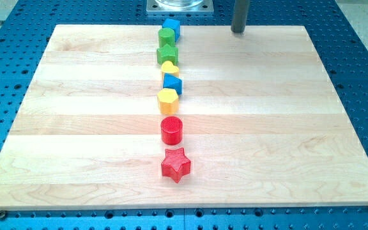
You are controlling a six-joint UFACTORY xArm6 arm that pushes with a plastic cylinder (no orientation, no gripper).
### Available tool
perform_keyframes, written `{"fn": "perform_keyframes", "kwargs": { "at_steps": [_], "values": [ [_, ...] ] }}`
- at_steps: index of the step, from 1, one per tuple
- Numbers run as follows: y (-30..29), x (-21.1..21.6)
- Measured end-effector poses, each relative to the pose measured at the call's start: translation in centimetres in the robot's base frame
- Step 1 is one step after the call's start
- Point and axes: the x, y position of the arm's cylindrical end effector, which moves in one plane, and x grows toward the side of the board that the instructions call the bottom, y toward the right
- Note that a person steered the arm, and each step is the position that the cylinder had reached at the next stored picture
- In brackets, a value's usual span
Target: Separate the blue cube from the green circle
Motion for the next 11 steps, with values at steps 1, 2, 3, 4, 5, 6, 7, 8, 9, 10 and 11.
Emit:
{"fn": "perform_keyframes", "kwargs": {
  "at_steps": [1,2,3,4,5,6,7,8,9,10,11],
  "values": [
    [0.2,0.8],
    [0.2,0.8],
    [0.2,0.7],
    [-3.9,0.5],
    [-6.7,-0.6],
    [-7.4,-0.8],
    [-12.0,-0.8],
    [-17.8,-0.8],
    [-19.1,7.3],
    [-19.2,9.4],
    [-21.4,12.1]
  ]
}}
